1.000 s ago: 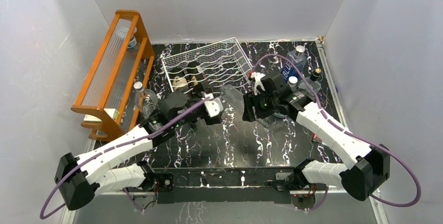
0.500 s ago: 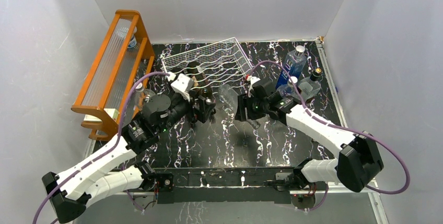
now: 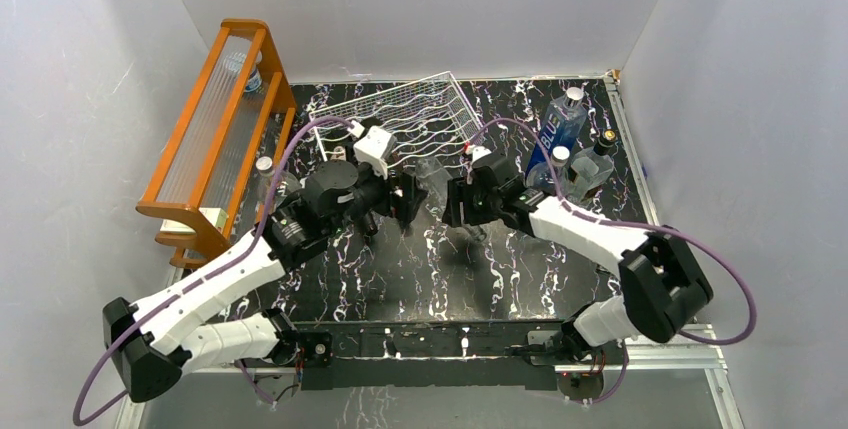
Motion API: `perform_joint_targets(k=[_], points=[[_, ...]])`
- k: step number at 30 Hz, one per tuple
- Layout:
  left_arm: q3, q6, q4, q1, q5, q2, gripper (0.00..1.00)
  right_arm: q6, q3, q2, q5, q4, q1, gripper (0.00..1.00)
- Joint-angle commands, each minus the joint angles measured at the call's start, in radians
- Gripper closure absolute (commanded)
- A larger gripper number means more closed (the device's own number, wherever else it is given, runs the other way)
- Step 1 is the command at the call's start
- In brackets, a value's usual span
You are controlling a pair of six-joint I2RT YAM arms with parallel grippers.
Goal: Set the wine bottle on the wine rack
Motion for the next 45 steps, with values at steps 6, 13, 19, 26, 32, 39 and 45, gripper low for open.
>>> perform_joint_targets(k=[6, 13, 19, 26, 32, 39, 45], points=[[0.205, 0.038, 0.029, -0.003, -0.061, 0.103, 0.02, 0.005, 0.121, 0.148, 0.012, 0.213, 0.000, 1.00], [0.264, 0.013, 0.017, -0.003, -0.016, 0.107, 0.02, 0.006, 0.142, 0.177, 0.032, 0.287, 0.000, 1.00], [0.236, 0.019, 0.017, -0.003, -0.016, 0.074, 0.02, 0.034, 0.126, 0.119, 0.075, 0.257, 0.000, 1.00], [0.239, 0.029, -0.006, -0.003, -0.037, 0.083, 0.02, 0.028, 0.128, 0.148, 0.054, 0.321, -0.002, 1.00], [0.285, 0.018, -0.085, -0.003, -0.064, 0.120, 0.02, 0.030, 0.210, 0.284, 0.039, 0.457, -0.001, 1.00], [0.285, 0.000, -0.128, -0.002, -0.078, 0.111, 0.02, 0.050, 0.313, 0.436, 0.067, 0.548, -0.004, 1.00], [0.279, -0.007, -0.130, -0.002, -0.077, 0.101, 0.02, 0.039, 0.371, 0.515, 0.091, 0.562, -0.019, 1.00]])
